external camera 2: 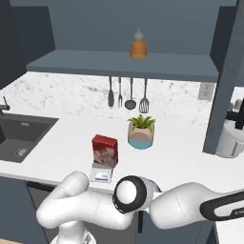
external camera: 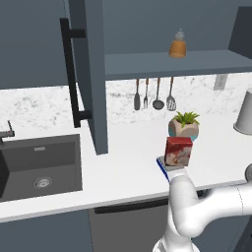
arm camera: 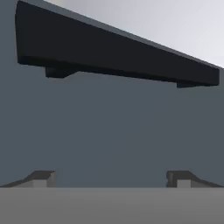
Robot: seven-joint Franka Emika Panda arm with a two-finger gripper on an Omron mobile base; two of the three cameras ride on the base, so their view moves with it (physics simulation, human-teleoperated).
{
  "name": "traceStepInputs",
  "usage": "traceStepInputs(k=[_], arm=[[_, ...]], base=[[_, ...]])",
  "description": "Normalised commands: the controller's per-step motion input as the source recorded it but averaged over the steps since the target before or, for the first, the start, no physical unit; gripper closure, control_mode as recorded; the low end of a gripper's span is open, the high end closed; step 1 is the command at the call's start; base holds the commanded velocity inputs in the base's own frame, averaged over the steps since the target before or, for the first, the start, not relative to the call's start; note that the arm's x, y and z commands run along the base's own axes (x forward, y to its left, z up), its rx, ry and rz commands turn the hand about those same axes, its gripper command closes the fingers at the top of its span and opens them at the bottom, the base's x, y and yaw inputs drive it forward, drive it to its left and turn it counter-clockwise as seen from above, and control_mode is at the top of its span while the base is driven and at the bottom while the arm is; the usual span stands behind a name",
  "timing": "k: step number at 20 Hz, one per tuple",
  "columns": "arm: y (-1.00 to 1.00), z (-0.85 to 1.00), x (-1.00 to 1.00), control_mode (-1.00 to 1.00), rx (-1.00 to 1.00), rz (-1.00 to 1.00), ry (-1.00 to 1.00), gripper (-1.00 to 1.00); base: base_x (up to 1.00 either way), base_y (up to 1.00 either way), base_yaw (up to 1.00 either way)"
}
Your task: Pick the cereal and place it on the digital scale for weighing, and close the cabinet.
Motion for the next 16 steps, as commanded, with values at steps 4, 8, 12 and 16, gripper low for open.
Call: traceStepInputs(k=[4, 8, 12, 16], arm=[[1.0, 0.0, -0.27, -1.0, -0.22, -0.03, -0.29, -1.0], [1.0, 0.0, 0.0, -1.0, -0.19, -0.11, -0.21, -1.0], [1.0, 0.11, 0.14, -1.0, -0.16, -0.12, -0.08, -1.0], [1.0, 0.07, 0.22, -1.0, -0.15, -0.15, -0.02, -1.0]], base=[[0.0, 0.0, 0.0], [0.0, 0.0, 0.0], [0.0, 0.0, 0.0], [0.0, 0.0, 0.0]])
